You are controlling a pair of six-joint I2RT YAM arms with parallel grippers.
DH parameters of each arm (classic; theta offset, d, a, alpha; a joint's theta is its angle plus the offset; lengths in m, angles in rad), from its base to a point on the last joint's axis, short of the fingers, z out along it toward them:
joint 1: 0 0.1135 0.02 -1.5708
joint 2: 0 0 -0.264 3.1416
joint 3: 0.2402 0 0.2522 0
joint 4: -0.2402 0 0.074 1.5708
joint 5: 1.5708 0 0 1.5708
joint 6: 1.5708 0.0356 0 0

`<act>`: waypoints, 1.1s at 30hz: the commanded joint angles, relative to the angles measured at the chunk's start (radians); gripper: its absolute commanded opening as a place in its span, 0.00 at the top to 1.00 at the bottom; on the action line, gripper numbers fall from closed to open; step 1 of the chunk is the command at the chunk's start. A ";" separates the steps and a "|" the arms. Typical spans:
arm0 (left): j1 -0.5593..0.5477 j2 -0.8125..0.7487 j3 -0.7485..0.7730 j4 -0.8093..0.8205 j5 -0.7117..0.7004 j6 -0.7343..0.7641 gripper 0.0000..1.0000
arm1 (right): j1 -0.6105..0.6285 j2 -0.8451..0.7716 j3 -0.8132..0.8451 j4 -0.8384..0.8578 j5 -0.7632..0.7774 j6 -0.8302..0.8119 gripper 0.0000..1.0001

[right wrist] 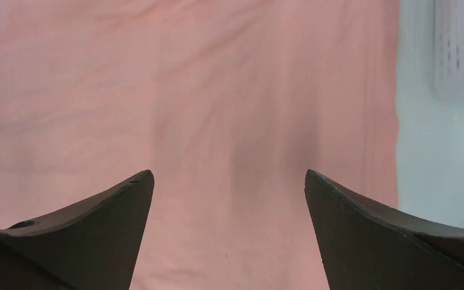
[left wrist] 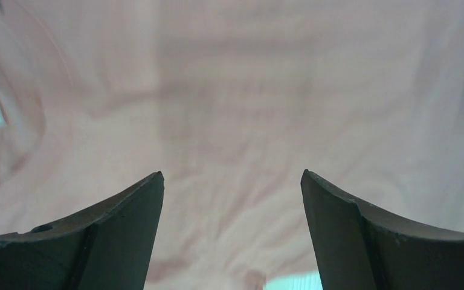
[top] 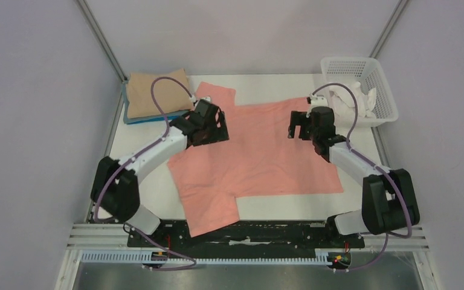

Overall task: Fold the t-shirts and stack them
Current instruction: Flatten out the tshirt, then grab the side of the flattened tshirt closest away from the robot with both arms

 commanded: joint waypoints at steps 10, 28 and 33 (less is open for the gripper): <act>-0.572 -0.600 -0.588 -0.345 -0.088 -0.350 0.19 | -0.005 -0.266 -0.252 -0.049 0.014 0.041 0.02; -0.809 -0.550 -0.768 -0.263 0.030 -0.524 0.44 | -0.008 -0.361 -0.276 -0.101 0.157 0.125 0.02; -0.808 -0.524 -0.748 -0.278 -0.027 -0.541 0.74 | -0.007 -0.526 -0.338 -0.166 0.268 0.209 0.02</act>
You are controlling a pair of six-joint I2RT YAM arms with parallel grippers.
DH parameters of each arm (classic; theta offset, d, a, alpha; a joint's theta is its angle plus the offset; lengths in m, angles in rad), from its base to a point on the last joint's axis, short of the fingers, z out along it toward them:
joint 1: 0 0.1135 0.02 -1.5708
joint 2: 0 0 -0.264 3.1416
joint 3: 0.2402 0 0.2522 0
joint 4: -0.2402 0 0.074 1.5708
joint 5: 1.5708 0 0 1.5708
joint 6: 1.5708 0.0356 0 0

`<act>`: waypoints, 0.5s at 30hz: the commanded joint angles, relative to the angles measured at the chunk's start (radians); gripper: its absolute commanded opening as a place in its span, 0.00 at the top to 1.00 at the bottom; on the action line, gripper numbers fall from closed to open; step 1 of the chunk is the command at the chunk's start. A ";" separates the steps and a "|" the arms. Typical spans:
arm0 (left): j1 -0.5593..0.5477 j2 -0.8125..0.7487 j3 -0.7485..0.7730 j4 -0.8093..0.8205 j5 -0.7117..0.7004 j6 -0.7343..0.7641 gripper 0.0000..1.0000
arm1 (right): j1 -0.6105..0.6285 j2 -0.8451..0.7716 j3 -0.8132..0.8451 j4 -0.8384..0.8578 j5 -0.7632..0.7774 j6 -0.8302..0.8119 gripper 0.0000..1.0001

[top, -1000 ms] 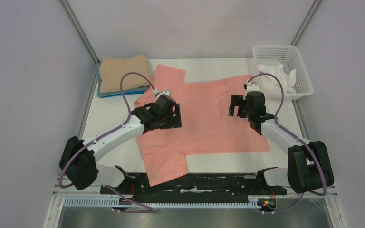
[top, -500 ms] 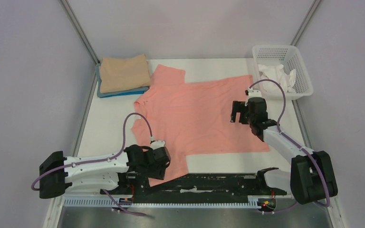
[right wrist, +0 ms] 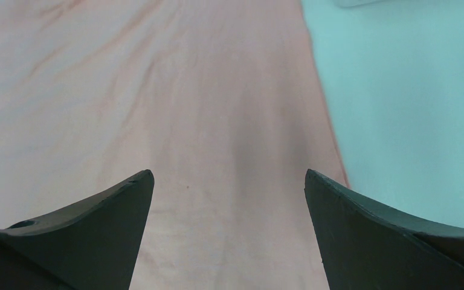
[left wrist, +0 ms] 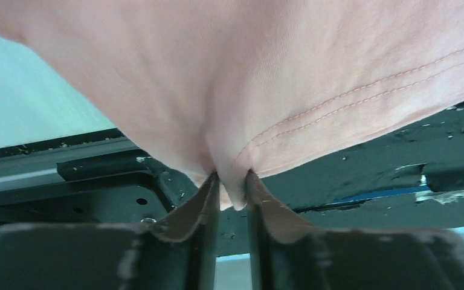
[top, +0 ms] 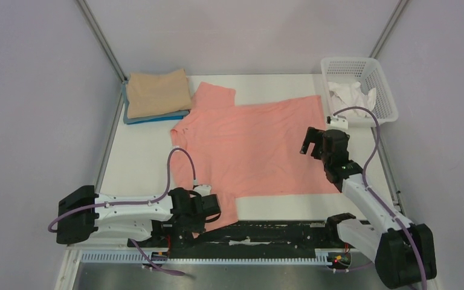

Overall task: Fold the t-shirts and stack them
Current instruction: Grab the side of the flattened tshirt closest away from the robot with both arms

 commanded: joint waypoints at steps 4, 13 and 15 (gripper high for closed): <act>-0.010 -0.005 0.001 0.046 -0.104 -0.062 0.98 | -0.001 -0.240 -0.103 -0.156 0.167 0.187 0.02; -0.009 -0.179 0.024 0.147 -0.150 0.063 0.98 | -0.001 -0.461 -0.198 -0.481 0.030 0.305 0.02; -0.010 -0.195 0.031 0.150 -0.157 0.079 0.98 | -0.001 -0.534 -0.214 -0.528 0.036 0.332 0.03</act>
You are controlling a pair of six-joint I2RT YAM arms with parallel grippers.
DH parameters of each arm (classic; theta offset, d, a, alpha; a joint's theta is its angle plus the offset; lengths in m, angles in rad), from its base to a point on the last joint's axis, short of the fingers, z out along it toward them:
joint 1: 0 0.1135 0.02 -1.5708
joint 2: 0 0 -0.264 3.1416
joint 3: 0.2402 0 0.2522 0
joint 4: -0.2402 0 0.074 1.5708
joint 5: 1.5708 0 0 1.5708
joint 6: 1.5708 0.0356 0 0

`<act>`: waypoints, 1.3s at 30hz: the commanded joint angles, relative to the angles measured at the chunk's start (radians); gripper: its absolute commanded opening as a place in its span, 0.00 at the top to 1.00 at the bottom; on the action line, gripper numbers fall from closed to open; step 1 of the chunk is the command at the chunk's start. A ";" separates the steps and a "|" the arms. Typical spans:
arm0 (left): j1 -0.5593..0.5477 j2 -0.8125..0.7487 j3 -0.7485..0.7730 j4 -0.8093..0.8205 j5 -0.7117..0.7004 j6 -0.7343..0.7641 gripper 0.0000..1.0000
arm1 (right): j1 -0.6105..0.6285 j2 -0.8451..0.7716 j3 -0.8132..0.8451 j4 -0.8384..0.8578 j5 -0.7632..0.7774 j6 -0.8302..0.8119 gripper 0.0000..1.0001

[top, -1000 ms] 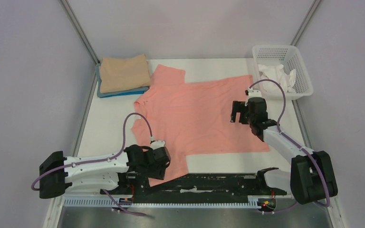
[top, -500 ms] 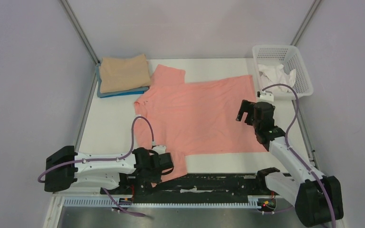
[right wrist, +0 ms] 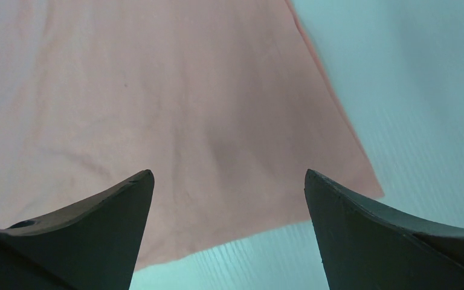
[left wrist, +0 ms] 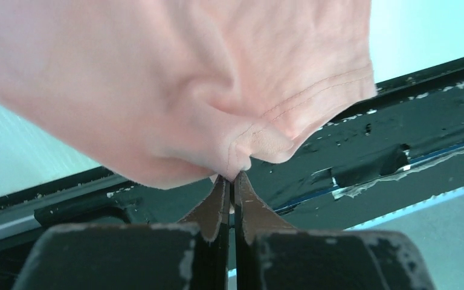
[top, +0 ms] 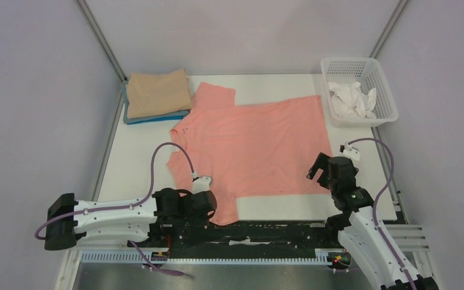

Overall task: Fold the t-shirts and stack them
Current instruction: Grab the side of the flattened tshirt closest away from the robot with both arms, then fold the flattened tshirt in 1/3 of the way

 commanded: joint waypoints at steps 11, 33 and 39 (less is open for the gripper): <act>-0.003 -0.046 0.062 0.092 -0.146 0.108 0.98 | 0.000 -0.111 -0.053 -0.255 0.033 0.157 0.10; 0.044 -0.065 0.079 0.121 -0.254 0.105 0.98 | -0.001 -0.107 -0.220 -0.048 0.042 0.193 0.70; 0.065 -0.074 0.082 0.142 -0.274 0.104 0.98 | -0.001 -0.171 -0.229 -0.020 0.035 0.166 1.00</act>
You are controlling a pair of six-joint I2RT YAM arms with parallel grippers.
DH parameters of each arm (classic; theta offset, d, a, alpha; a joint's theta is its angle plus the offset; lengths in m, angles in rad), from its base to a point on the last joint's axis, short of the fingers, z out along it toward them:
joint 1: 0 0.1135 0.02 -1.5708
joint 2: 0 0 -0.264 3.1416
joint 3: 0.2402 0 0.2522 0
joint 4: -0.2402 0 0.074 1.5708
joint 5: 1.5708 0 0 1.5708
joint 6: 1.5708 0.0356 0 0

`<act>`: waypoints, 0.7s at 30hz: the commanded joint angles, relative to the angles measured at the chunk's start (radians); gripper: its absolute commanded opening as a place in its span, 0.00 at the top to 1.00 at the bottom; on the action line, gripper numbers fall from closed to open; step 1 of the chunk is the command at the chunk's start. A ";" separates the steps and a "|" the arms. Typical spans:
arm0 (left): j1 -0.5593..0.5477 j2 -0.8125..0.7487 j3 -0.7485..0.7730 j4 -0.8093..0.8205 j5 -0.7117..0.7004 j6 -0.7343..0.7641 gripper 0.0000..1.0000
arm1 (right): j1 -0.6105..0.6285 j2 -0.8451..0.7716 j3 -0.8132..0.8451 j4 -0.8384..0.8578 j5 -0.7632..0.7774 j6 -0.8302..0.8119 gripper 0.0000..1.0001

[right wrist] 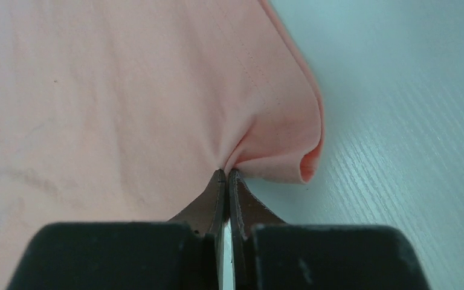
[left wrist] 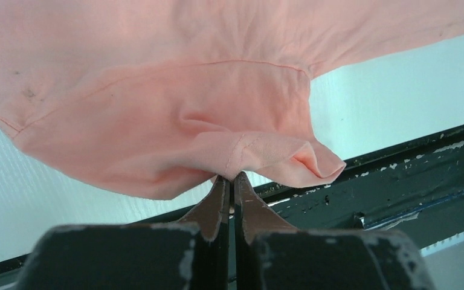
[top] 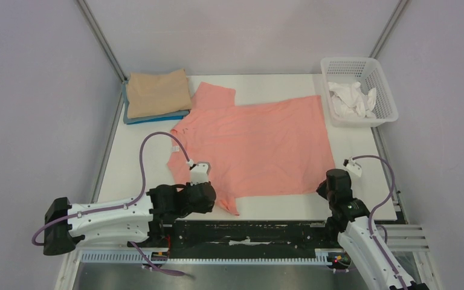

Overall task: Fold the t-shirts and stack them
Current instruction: Fold the flattened tshirt in 1/3 of the way

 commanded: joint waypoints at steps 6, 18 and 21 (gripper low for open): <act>0.099 -0.027 0.063 0.092 -0.058 0.076 0.98 | 0.001 0.012 0.049 0.049 -0.038 -0.104 1.00; 0.425 0.067 0.158 0.278 0.076 0.278 0.98 | 0.000 0.273 0.182 0.299 -0.049 -0.125 1.00; 0.461 0.126 0.206 0.282 0.040 0.318 0.98 | 0.001 0.329 0.221 0.312 -0.021 -0.147 1.00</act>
